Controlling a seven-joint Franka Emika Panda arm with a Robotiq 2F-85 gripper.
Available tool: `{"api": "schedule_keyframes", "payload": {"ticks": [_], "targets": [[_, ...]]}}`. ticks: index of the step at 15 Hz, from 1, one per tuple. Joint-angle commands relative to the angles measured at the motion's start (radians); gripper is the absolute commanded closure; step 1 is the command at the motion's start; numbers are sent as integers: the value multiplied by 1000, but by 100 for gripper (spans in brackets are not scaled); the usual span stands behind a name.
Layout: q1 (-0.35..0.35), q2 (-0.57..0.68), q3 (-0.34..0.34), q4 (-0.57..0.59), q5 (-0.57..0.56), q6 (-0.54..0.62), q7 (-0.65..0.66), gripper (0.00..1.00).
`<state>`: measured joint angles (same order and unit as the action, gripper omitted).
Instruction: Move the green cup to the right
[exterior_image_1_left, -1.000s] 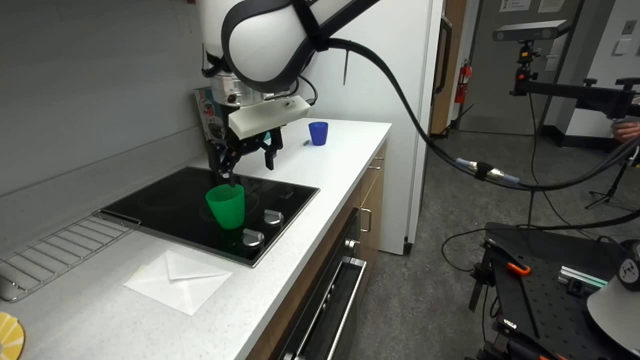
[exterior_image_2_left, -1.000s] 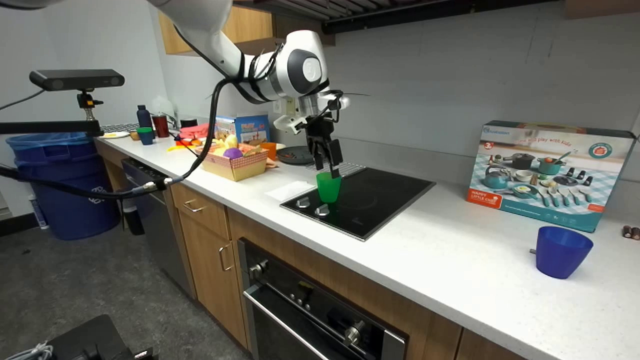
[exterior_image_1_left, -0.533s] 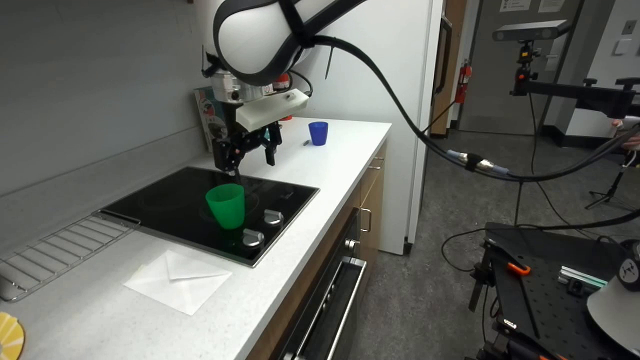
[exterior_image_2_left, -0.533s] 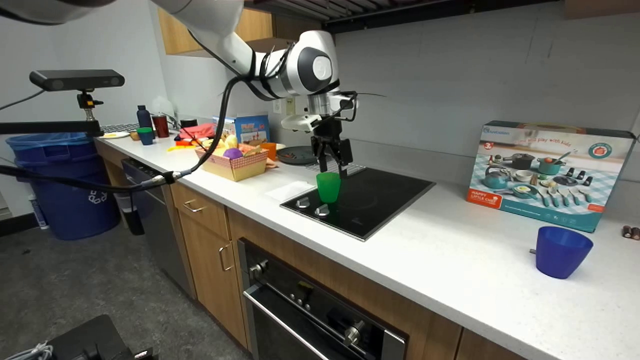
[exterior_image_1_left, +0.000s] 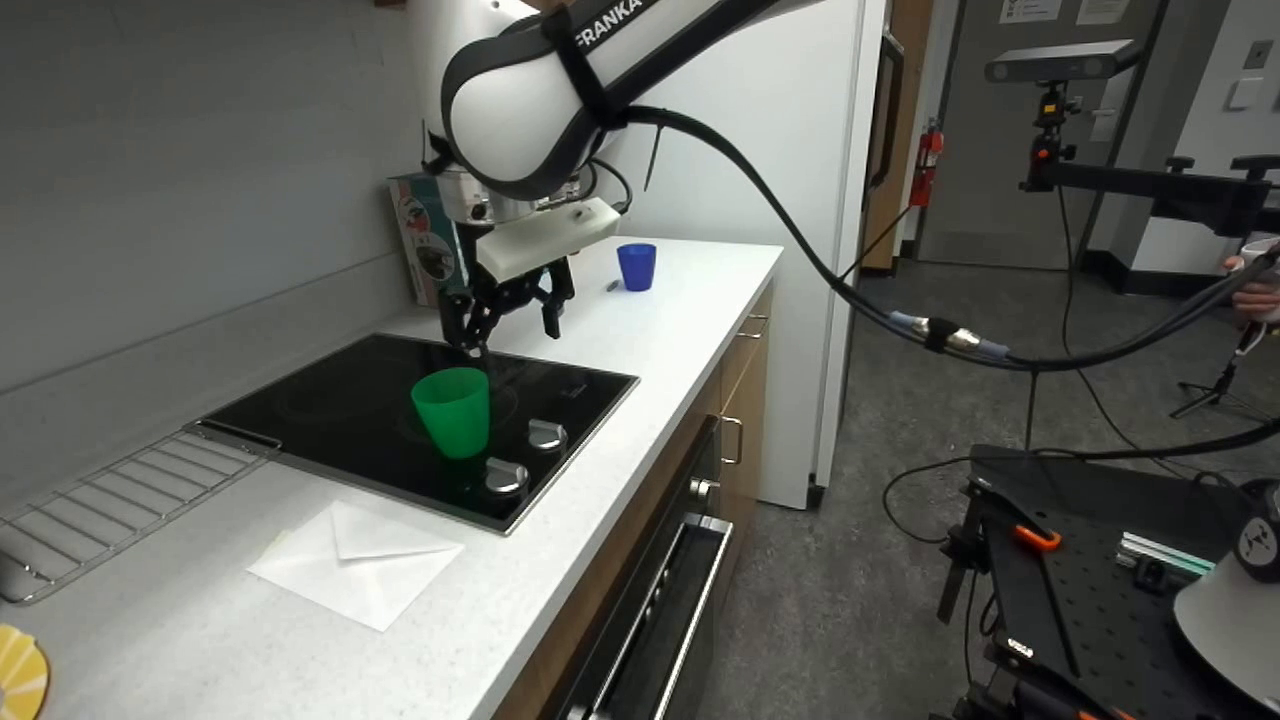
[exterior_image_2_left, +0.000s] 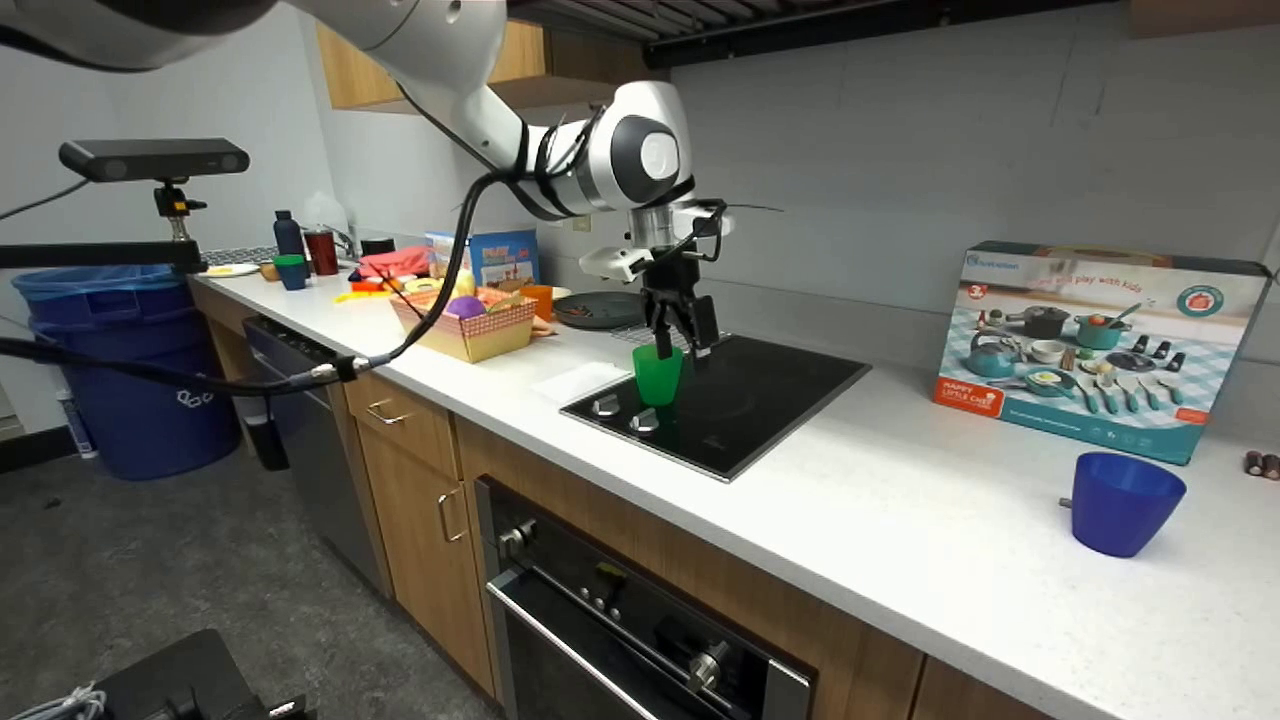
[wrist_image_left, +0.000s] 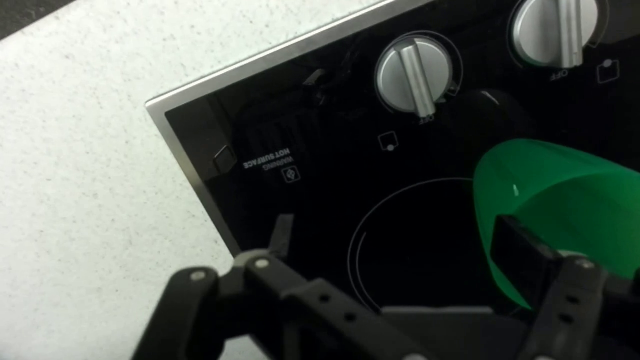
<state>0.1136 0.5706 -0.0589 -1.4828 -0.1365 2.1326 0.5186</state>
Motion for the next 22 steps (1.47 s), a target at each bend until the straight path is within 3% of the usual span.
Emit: {"api": "schedule_keyframes", "payload": {"ticks": [1, 12, 22], "targets": [[26, 57, -15, 62, 10, 20, 47, 0], [40, 86, 11, 147, 67, 1, 64, 0], [45, 167, -26, 211, 53, -8, 113, 0]]}}
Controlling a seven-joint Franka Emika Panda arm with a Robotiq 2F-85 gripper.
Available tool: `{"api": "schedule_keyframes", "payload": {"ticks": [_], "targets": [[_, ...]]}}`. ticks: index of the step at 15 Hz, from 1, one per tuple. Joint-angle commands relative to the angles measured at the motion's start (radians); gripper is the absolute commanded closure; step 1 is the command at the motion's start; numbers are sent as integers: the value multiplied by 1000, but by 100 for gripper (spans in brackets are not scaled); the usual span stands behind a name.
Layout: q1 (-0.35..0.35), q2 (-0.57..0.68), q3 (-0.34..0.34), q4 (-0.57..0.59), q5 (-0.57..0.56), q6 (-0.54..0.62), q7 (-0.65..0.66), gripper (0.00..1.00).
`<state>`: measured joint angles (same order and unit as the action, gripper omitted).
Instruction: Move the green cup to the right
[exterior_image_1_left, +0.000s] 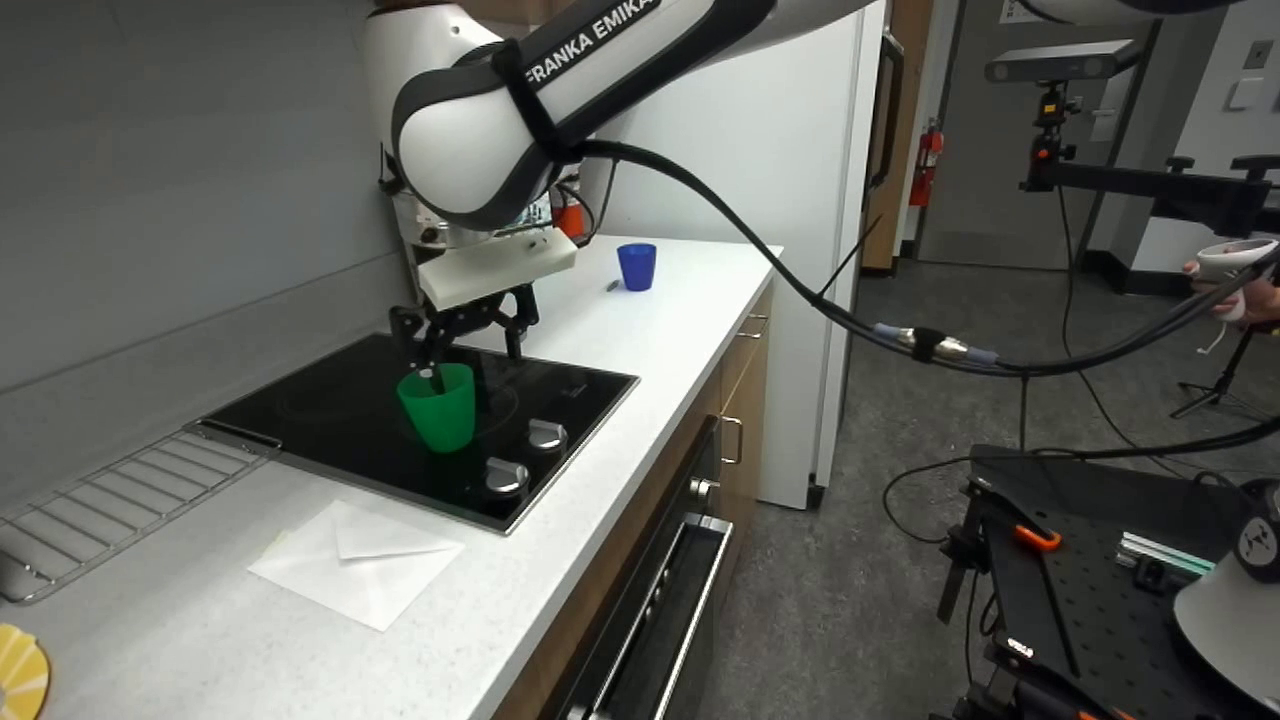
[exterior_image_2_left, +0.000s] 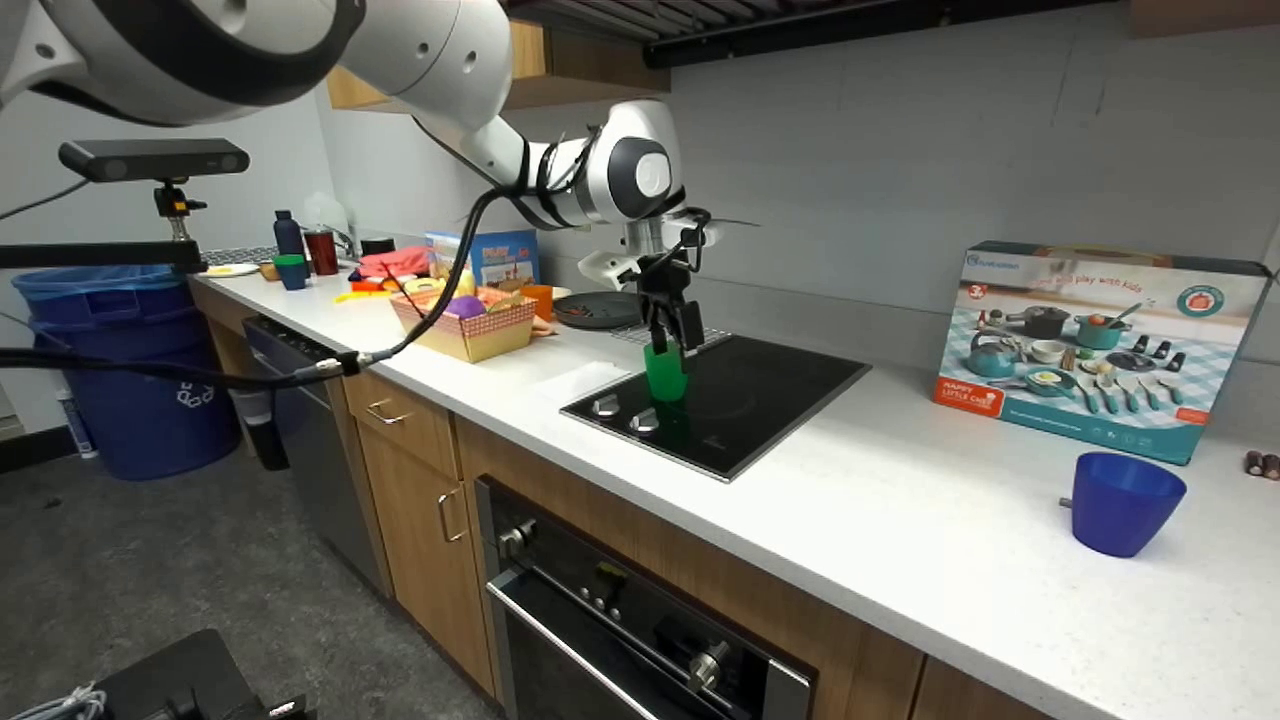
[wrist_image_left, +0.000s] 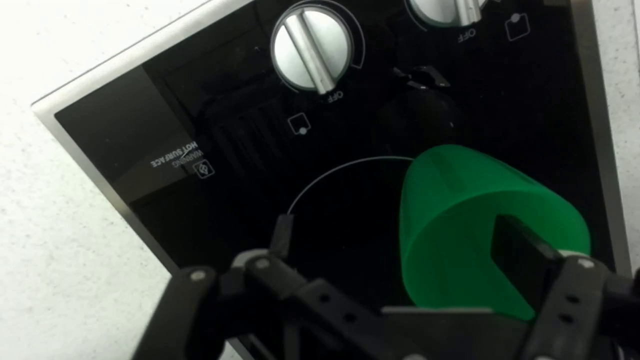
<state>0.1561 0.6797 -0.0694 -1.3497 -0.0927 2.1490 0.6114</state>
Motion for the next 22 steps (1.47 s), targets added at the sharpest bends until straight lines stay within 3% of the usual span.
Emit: {"api": "schedule_keyframes", "payload": {"ticks": [1, 4, 5, 6, 15, 16, 22], "targets": [[4, 70, -19, 94, 7, -29, 25, 0], [3, 99, -25, 125, 8, -39, 31, 0], [3, 104, -28, 128, 6, -40, 30, 25], [2, 109, -29, 130, 7, -40, 30, 26], [-27, 39, -20, 35, 33, -28, 11, 95], [-30, 30, -21, 23, 33, -26, 13, 100], [-64, -38, -46, -92, 26, -8, 25, 99]]}}
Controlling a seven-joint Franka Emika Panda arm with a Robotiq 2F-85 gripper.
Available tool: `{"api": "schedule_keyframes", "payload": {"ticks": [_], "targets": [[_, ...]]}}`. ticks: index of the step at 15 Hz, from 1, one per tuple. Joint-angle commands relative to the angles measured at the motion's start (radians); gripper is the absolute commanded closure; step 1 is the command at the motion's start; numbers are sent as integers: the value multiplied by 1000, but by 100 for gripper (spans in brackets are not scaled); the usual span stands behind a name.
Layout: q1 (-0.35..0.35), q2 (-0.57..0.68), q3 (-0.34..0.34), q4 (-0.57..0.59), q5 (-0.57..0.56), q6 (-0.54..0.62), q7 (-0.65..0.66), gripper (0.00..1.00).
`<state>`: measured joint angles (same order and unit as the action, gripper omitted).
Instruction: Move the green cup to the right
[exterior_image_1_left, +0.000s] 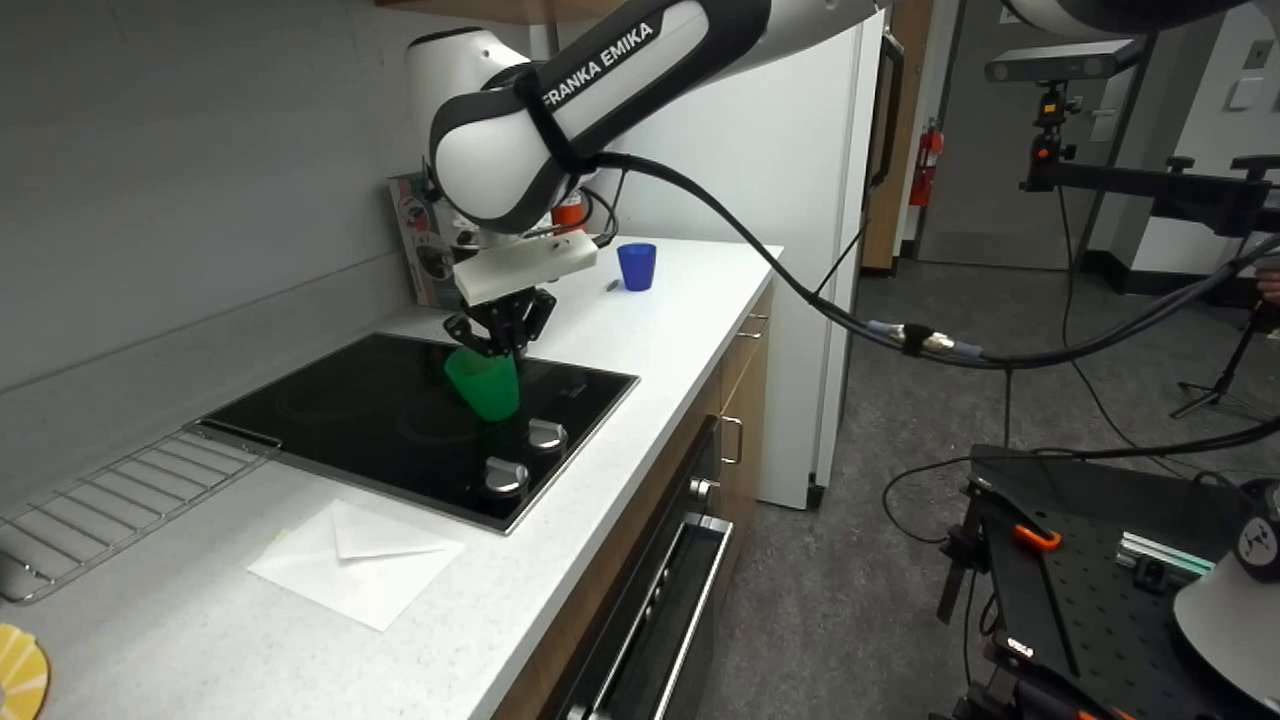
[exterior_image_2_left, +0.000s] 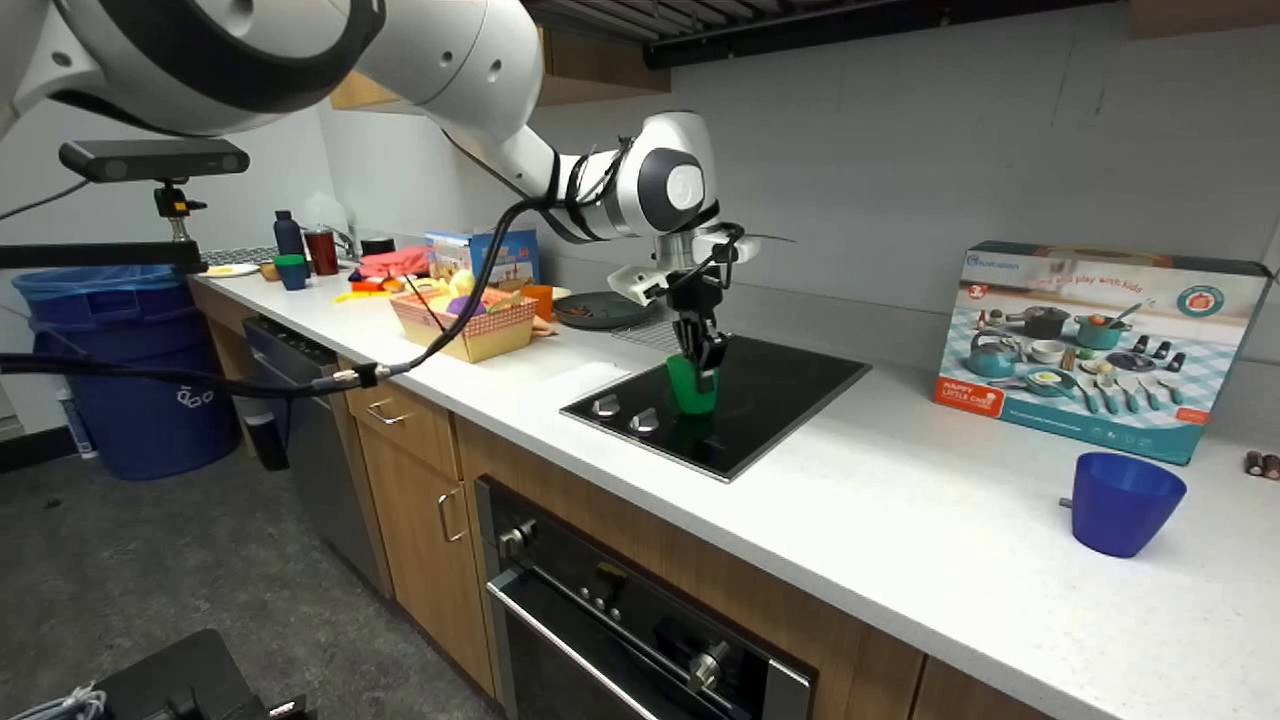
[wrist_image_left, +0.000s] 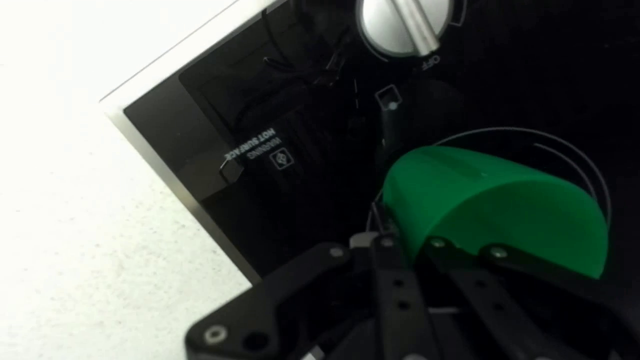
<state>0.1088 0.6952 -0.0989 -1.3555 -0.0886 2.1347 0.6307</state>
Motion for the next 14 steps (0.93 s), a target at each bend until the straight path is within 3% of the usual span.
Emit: {"api": "schedule_keyframes", "payload": {"ticks": [1, 8, 14], "targets": [[-24, -64, -20, -105, 22, 8, 9, 99], [-98, -125, -47, -192, 45, 10, 28, 99], [-162, -145, -53, -216, 33, -4, -111, 99]]}}
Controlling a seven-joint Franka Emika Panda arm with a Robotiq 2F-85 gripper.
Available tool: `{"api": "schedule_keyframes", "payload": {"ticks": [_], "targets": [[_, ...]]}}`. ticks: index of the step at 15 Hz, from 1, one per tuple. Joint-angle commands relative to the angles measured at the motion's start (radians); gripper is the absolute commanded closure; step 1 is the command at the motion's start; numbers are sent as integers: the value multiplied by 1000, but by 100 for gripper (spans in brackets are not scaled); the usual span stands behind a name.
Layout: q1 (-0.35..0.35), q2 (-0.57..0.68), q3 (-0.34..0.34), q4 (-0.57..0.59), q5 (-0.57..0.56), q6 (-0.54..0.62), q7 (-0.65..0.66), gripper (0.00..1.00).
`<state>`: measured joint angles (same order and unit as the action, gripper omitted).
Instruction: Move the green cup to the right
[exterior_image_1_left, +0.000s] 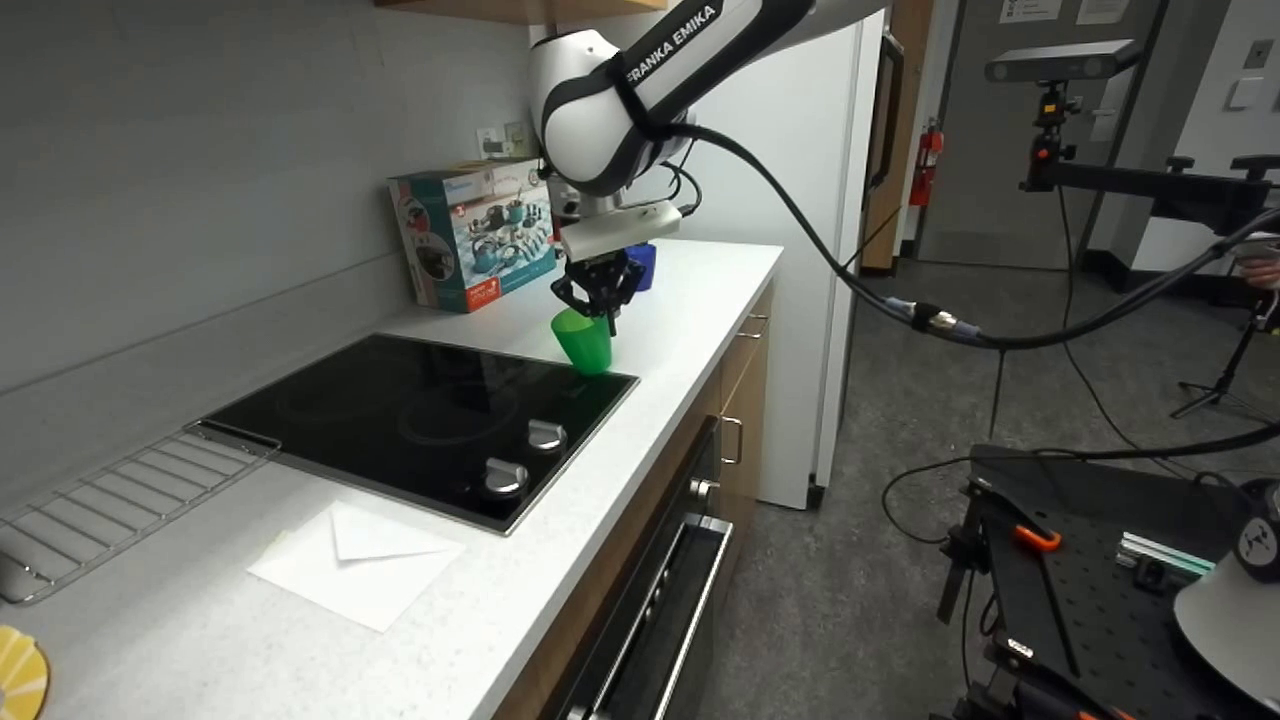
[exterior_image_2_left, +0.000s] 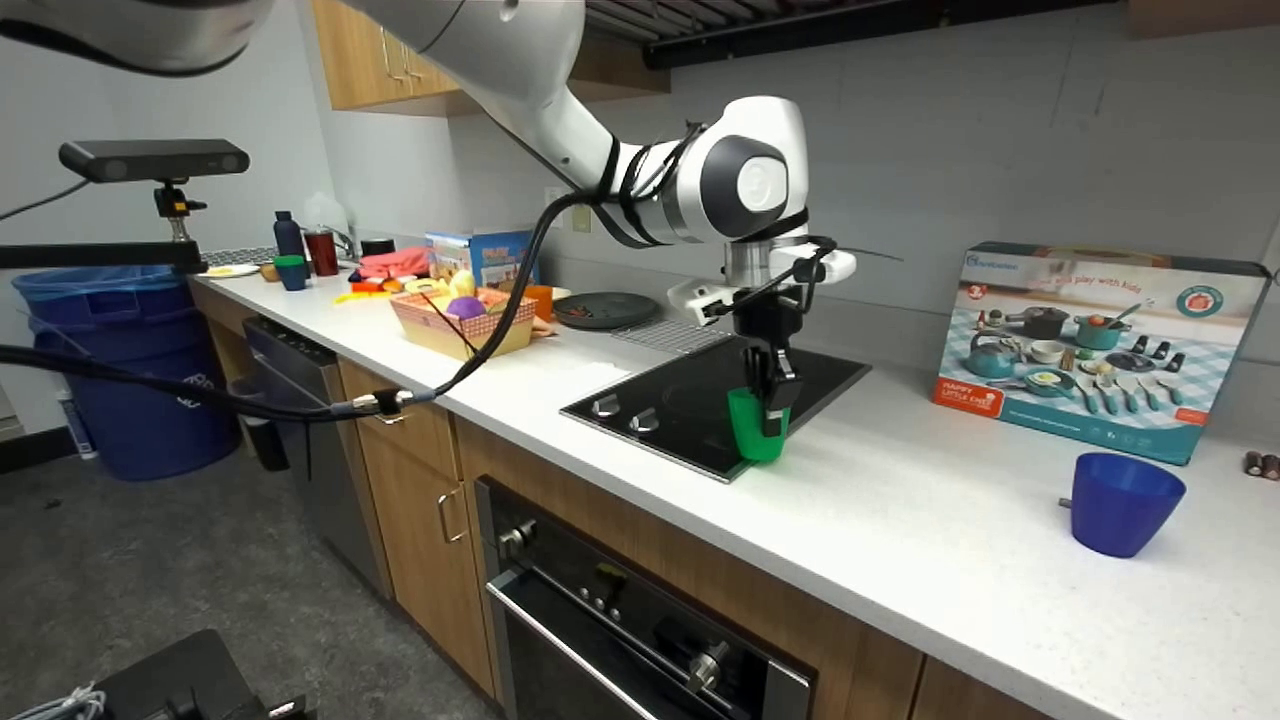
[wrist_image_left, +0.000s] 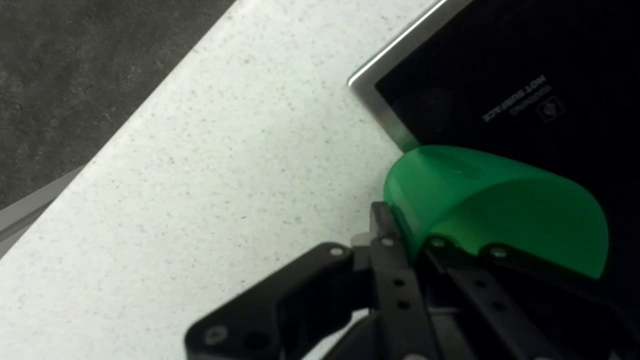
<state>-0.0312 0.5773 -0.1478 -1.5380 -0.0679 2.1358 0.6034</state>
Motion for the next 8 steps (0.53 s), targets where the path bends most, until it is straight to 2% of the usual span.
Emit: {"api": "schedule_keyframes", "payload": {"ticks": [1, 8], "targets": [[-26, -28, -6, -33, 5, -11, -115, 99], [-61, -20, -29, -29, -3, -25, -243, 99]]}}
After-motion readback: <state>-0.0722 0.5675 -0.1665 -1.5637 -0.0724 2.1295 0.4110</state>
